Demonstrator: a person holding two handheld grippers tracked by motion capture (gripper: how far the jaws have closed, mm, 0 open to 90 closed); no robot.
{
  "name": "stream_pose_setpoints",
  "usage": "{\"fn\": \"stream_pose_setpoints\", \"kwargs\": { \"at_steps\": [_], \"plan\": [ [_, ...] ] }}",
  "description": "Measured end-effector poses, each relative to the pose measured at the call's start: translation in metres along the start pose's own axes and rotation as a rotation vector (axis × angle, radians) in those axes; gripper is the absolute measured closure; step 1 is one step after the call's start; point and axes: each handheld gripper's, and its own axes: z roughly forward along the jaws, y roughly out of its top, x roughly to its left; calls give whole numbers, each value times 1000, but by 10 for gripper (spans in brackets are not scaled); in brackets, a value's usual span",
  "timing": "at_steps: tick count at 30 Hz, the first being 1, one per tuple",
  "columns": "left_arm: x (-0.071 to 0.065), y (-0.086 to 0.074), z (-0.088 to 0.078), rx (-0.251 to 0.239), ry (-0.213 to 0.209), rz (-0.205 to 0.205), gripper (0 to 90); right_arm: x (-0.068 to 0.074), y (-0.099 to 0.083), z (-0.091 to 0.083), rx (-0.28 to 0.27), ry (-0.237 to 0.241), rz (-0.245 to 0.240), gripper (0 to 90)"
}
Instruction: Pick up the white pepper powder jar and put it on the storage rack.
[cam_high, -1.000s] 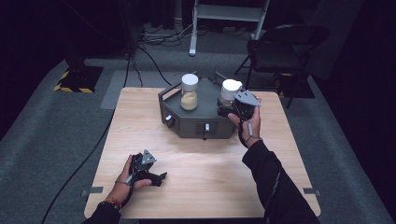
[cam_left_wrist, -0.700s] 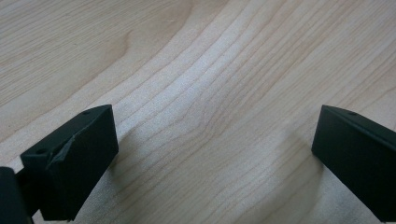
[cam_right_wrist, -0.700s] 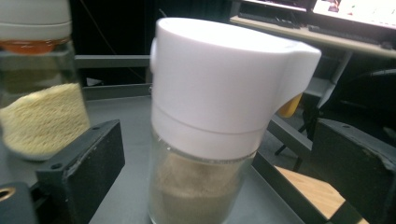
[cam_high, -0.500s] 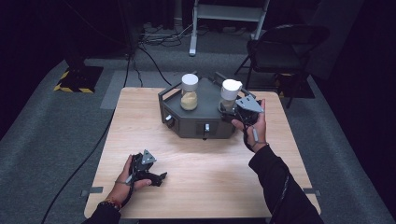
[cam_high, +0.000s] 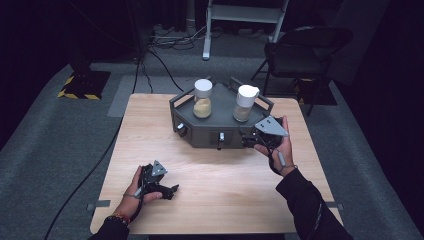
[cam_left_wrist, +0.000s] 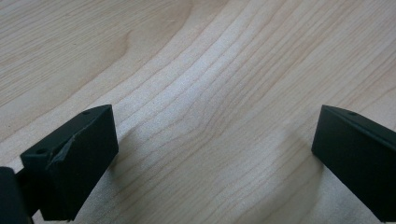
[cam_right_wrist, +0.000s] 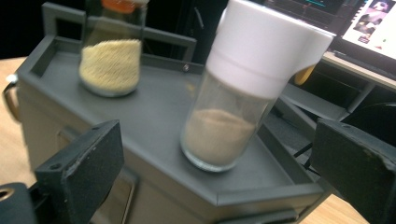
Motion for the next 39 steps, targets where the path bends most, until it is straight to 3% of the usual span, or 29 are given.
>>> {"fn": "stream_pose_setpoints", "kwargs": {
  "at_steps": [9, 19, 39],
  "plan": [
    [0, 0, 0, 0, 0, 0, 0, -1, -13, -18, 25, 47, -65, 25],
    [0, 0, 0, -1, 0, -1, 0, 0, -29, -31, 52, 75, -86, 25],
    [0, 0, 0, -1, 0, -1, 0, 9, -59, -49, 120, 78, -149, 21]
  ]
}}
